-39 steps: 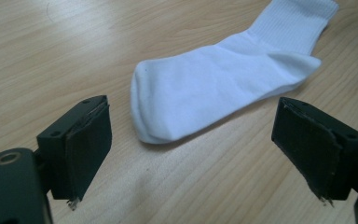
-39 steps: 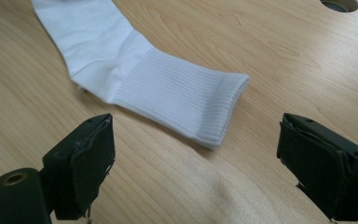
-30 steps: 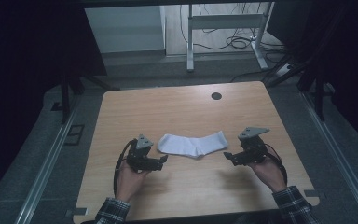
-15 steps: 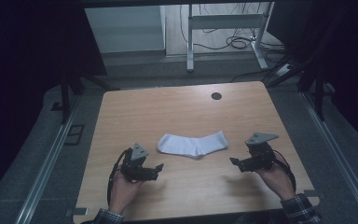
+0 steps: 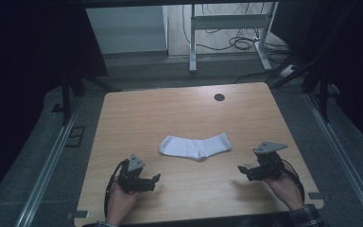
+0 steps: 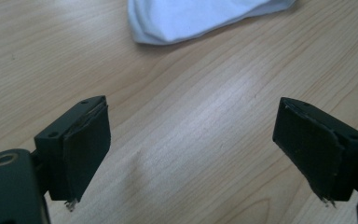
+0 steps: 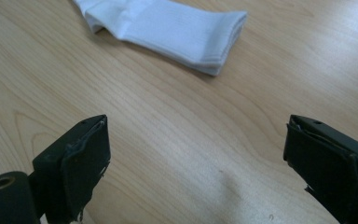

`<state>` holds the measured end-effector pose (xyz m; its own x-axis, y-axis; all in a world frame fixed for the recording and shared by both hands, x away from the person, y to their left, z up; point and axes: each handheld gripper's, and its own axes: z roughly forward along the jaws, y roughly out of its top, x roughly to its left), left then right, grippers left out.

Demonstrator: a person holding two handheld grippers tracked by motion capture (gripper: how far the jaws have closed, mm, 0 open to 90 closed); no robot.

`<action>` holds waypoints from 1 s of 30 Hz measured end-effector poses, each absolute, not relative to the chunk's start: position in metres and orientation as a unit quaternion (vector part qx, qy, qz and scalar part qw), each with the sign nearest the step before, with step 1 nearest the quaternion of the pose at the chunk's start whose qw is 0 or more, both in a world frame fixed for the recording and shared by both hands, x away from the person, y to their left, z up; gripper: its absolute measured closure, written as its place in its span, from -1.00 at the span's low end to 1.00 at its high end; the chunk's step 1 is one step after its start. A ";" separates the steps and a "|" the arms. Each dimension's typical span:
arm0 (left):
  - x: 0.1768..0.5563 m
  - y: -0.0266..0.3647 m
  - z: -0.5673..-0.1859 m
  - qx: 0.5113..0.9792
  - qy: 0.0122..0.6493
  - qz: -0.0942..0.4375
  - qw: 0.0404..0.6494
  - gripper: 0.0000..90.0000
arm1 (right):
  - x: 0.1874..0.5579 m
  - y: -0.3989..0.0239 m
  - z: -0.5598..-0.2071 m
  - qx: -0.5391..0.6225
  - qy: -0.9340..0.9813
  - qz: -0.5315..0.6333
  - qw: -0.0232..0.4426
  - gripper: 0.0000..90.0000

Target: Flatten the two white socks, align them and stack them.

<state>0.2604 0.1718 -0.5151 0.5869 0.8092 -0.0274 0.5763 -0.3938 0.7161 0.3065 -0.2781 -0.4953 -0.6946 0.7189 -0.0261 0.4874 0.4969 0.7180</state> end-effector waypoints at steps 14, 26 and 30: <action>0.255 0.169 -0.533 0.826 0.423 0.160 0.337 -0.75 | 0.301 -0.285 -0.519 0.363 0.852 0.346 0.152 -0.85; 0.254 0.160 -0.543 0.832 0.418 0.158 0.329 -0.75 | 0.302 -0.285 -0.529 0.363 0.856 0.337 0.146 -0.85; 0.253 0.159 -0.544 0.831 0.416 0.157 0.333 -0.75 | 0.303 -0.285 -0.534 0.362 0.859 0.334 0.142 -0.85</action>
<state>0.2534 0.1590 -0.5439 0.6038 0.7970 -0.0156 0.5874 -0.4316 0.6846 0.3033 -0.2847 -0.5338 -0.6973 0.7167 -0.0025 0.5265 0.5146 0.6768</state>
